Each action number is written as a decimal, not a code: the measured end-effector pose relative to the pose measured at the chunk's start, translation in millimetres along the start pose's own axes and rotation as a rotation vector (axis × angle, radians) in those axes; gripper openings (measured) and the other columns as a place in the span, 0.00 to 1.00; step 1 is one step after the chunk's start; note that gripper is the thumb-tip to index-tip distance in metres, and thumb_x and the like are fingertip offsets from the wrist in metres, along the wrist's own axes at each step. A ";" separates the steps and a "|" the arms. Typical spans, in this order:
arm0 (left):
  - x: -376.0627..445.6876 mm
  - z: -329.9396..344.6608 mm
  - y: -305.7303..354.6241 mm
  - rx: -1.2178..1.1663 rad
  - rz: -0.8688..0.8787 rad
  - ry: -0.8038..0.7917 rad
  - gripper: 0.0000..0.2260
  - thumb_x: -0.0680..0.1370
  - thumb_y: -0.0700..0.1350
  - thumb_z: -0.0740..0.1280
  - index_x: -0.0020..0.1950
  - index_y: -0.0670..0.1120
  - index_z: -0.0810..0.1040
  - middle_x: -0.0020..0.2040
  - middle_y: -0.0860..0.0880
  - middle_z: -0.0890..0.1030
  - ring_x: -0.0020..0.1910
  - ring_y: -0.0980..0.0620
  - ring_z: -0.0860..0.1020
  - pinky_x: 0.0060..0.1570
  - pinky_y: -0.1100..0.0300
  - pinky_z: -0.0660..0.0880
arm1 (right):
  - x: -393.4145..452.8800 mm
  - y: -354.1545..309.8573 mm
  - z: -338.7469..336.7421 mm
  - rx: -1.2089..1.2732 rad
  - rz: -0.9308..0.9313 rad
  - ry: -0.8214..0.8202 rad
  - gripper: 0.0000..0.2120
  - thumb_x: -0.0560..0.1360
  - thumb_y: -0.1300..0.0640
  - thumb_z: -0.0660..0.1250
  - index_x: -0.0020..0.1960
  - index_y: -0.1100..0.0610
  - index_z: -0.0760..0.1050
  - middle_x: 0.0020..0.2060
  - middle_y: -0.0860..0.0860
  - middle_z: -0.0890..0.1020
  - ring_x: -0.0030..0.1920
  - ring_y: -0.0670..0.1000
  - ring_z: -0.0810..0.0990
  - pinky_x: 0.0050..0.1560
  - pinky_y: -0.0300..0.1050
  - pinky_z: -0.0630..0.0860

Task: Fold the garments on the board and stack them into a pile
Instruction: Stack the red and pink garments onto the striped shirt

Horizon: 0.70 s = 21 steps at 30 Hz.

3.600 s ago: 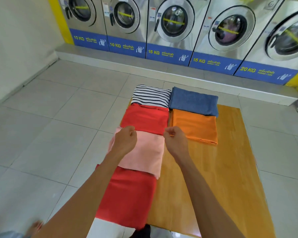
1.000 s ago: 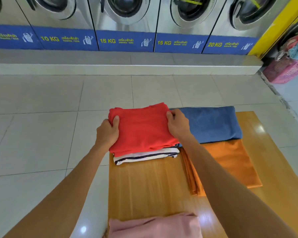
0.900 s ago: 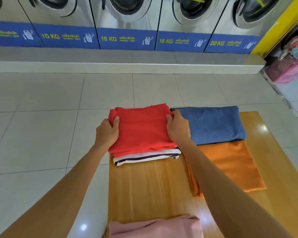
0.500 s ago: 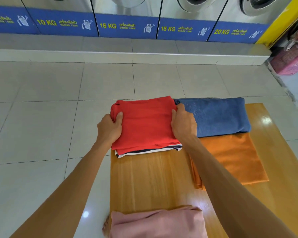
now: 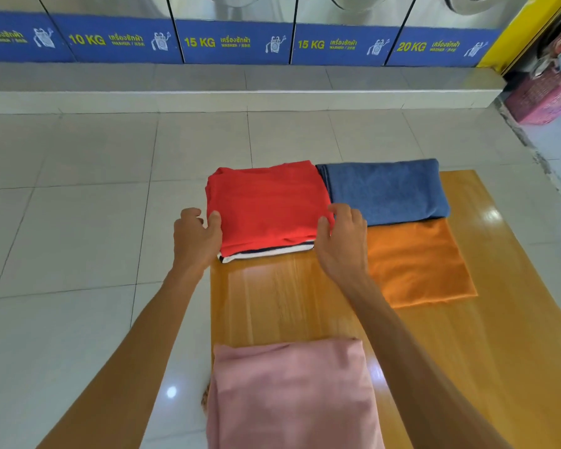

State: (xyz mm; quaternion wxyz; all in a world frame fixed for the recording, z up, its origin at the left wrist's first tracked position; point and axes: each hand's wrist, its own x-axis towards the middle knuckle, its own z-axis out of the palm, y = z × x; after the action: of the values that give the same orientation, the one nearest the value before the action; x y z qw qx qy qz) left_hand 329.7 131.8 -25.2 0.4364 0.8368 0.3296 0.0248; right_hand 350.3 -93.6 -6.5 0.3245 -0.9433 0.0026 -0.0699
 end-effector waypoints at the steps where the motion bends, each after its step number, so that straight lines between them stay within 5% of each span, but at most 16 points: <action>1: -18.7 -4.5 -3.0 0.010 0.034 0.015 0.20 0.81 0.53 0.61 0.69 0.44 0.69 0.64 0.43 0.76 0.57 0.47 0.77 0.49 0.58 0.72 | -19.4 7.2 -4.6 0.027 0.020 0.010 0.14 0.79 0.58 0.60 0.60 0.63 0.75 0.54 0.60 0.80 0.57 0.61 0.75 0.60 0.56 0.71; 7: -152.0 -24.2 -44.5 0.063 -0.007 -0.070 0.17 0.78 0.49 0.64 0.65 0.46 0.75 0.60 0.49 0.78 0.51 0.54 0.76 0.49 0.60 0.70 | -139.0 60.3 -40.5 0.089 0.298 -0.113 0.13 0.80 0.57 0.64 0.62 0.62 0.75 0.57 0.60 0.79 0.61 0.62 0.74 0.62 0.54 0.69; 12: -238.8 -17.0 -101.0 0.104 -0.189 -0.112 0.19 0.79 0.57 0.62 0.60 0.43 0.72 0.49 0.49 0.77 0.49 0.49 0.77 0.42 0.58 0.73 | -214.7 88.7 -66.3 0.014 0.477 -0.253 0.23 0.78 0.41 0.65 0.63 0.58 0.72 0.59 0.55 0.77 0.60 0.59 0.76 0.55 0.52 0.72; 15: -261.4 -14.5 -121.0 0.104 -0.272 -0.113 0.32 0.73 0.70 0.60 0.56 0.41 0.74 0.52 0.43 0.78 0.51 0.43 0.78 0.46 0.50 0.77 | -239.7 90.5 -69.2 0.045 0.564 -0.357 0.30 0.73 0.34 0.67 0.62 0.56 0.70 0.56 0.52 0.79 0.57 0.58 0.78 0.52 0.52 0.75; 18: -262.7 -13.9 -119.1 0.098 -0.292 -0.142 0.36 0.71 0.72 0.61 0.49 0.37 0.75 0.43 0.39 0.78 0.44 0.40 0.79 0.35 0.53 0.76 | -241.7 85.9 -66.5 0.204 0.628 -0.412 0.32 0.70 0.40 0.75 0.64 0.59 0.70 0.54 0.52 0.80 0.55 0.56 0.80 0.48 0.48 0.76; 21: -259.3 -12.3 -104.0 0.073 -0.294 -0.185 0.27 0.71 0.69 0.64 0.46 0.44 0.73 0.39 0.51 0.77 0.41 0.49 0.79 0.33 0.58 0.70 | -229.8 82.1 -69.1 0.285 0.642 -0.446 0.28 0.69 0.42 0.77 0.60 0.59 0.76 0.52 0.51 0.83 0.51 0.54 0.82 0.48 0.51 0.80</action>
State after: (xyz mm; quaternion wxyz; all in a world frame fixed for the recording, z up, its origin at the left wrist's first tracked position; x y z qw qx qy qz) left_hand 67.9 33.7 -31.5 0.4332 0.7937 0.4073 -0.1284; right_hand 116.8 -189.2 -32.8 0.4495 -0.8324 0.2164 0.2414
